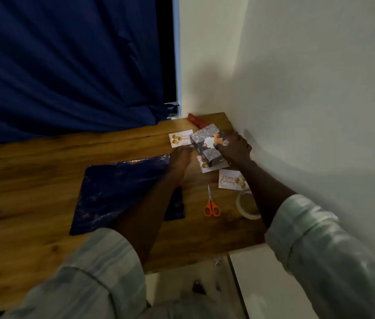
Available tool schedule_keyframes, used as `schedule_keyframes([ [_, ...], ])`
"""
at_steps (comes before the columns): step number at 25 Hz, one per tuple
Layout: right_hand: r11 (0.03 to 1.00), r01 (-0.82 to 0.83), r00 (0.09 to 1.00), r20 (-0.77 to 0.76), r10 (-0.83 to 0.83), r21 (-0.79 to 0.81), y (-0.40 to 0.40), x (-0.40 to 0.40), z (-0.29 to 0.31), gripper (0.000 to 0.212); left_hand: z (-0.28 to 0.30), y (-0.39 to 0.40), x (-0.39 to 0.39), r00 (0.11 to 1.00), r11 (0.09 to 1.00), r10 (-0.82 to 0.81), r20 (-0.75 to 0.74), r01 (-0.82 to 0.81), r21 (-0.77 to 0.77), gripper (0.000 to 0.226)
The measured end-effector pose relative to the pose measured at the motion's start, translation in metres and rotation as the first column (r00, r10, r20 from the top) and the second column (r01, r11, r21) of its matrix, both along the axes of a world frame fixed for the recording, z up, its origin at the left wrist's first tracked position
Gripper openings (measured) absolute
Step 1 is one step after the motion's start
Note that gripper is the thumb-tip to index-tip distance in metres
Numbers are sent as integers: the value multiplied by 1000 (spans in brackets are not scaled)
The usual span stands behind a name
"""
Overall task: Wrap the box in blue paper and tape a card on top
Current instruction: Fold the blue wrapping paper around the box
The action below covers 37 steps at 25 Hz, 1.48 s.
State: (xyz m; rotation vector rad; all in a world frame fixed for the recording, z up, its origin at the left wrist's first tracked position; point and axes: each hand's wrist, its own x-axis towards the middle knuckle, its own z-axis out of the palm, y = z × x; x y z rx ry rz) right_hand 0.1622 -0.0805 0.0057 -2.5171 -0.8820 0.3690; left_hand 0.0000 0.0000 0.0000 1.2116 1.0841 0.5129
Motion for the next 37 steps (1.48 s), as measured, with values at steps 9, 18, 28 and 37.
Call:
schedule_keyframes([
  [9, 978, -57, 988, -132, 84, 203, 6, 20, -6, 33, -11, -5, 57, 997, 992, 80, 6, -79, -103, 28],
  [18, 849, 168, 940, -341, 16, 501, 7, -3, 24, 28, 0, -7, 38, 962, 976, 206, 181, -215, 31, 24],
  [28, 775, 251, 822, -551, 146, 580, 15, -160, -2, 28, 11, -13, -115, 895, 924, 363, 259, -382, 25, 39],
  [37, 840, 89, 834, -501, 231, 536, 14, -286, -49, 45, -40, -13, -232, 888, 871, 449, 94, -459, 174, 40],
])
